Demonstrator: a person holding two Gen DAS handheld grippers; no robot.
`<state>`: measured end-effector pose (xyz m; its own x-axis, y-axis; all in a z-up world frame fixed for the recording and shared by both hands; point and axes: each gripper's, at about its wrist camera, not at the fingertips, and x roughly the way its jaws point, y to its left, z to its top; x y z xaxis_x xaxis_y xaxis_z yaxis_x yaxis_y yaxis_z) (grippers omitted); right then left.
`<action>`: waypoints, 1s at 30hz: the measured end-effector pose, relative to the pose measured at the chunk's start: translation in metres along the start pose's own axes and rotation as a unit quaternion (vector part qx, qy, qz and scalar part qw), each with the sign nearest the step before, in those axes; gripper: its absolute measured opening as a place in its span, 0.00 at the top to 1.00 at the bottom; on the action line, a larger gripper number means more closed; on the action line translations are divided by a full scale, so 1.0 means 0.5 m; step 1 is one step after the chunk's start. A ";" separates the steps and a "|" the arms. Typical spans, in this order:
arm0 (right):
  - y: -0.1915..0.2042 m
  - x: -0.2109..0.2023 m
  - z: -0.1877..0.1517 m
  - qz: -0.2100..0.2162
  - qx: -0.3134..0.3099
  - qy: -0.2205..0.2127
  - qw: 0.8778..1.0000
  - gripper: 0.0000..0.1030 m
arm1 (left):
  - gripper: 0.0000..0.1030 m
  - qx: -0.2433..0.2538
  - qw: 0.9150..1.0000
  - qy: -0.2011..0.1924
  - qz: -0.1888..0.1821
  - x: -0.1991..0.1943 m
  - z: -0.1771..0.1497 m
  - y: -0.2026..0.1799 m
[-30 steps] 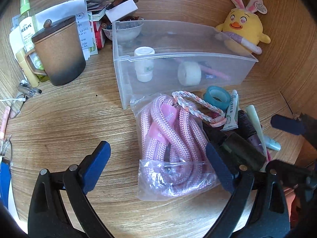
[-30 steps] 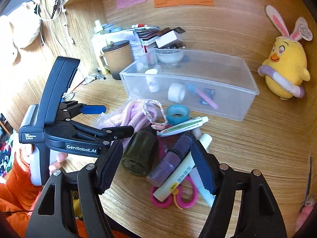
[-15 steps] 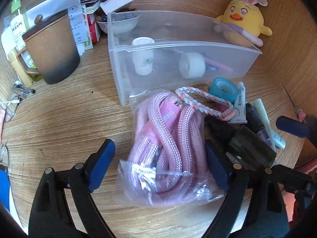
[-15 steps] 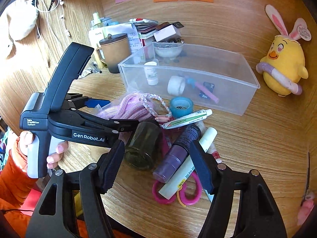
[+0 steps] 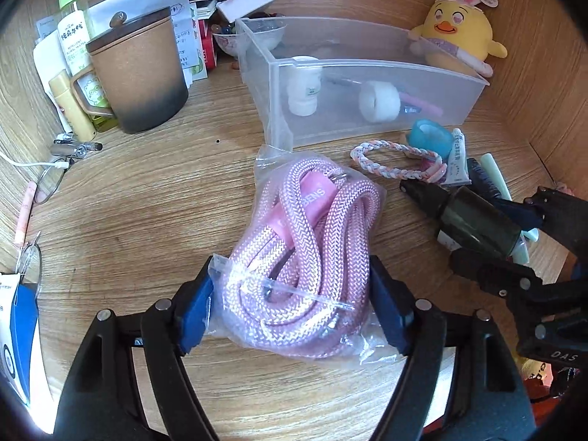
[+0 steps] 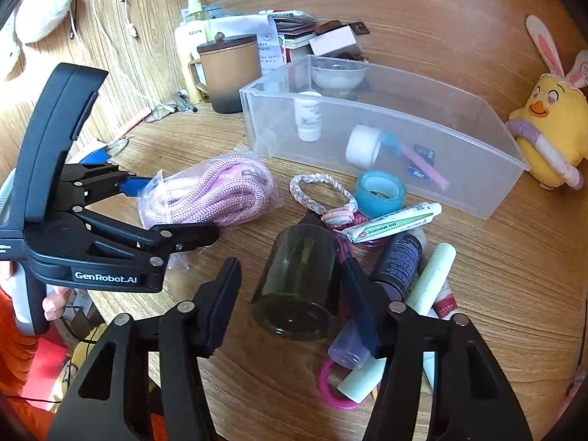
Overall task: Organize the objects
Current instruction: 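Grasp bagged pink rope with left tool while right tool grasps dark green bottle, then carry rope bag and green bottle into the clear box and release both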
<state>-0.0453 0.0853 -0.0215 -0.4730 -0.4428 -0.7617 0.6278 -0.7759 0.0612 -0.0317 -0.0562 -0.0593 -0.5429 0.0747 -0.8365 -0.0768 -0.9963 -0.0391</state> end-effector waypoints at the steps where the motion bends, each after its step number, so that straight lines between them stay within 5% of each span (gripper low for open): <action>1: -0.004 0.002 0.000 0.003 0.006 0.002 1.000 0.62 | 0.22 0.006 1.000 0.001 -0.004 0.002 0.002 -0.003; 5: -0.014 -0.003 -0.001 0.010 0.022 -0.002 1.000 0.63 | 0.21 0.024 1.000 -0.006 0.003 0.011 0.009 -0.016; 8: -0.015 -0.015 -0.001 0.018 0.027 -0.008 0.999 0.63 | 0.34 0.027 1.000 -0.017 0.000 0.009 0.012 -0.018; 21: -0.053 -0.116 0.038 0.023 0.046 -0.075 0.996 0.63 | 0.40 -0.031 0.997 -0.065 0.005 -0.060 -0.004 0.014; 22: -0.059 -0.123 0.041 0.022 0.048 -0.081 0.995 0.63 | 0.44 -0.035 0.997 -0.074 0.006 -0.072 -0.002 0.016; 25: -0.077 -0.136 0.054 0.015 0.054 -0.096 0.994 0.63 | 0.93 -0.035 0.996 -0.084 -0.003 -0.092 0.019 0.008; 30: -0.104 -0.146 0.067 0.007 0.066 -0.112 0.992 0.63 | 0.93 -0.023 0.995 -0.091 0.020 -0.099 0.030 0.004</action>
<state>-0.0642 0.1430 0.0529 -0.5996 -0.5305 -0.5991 0.5561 -0.8146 0.1648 -0.0173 -0.0614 -0.0097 -0.6877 0.0371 -0.7251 -0.0161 -0.9992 -0.0359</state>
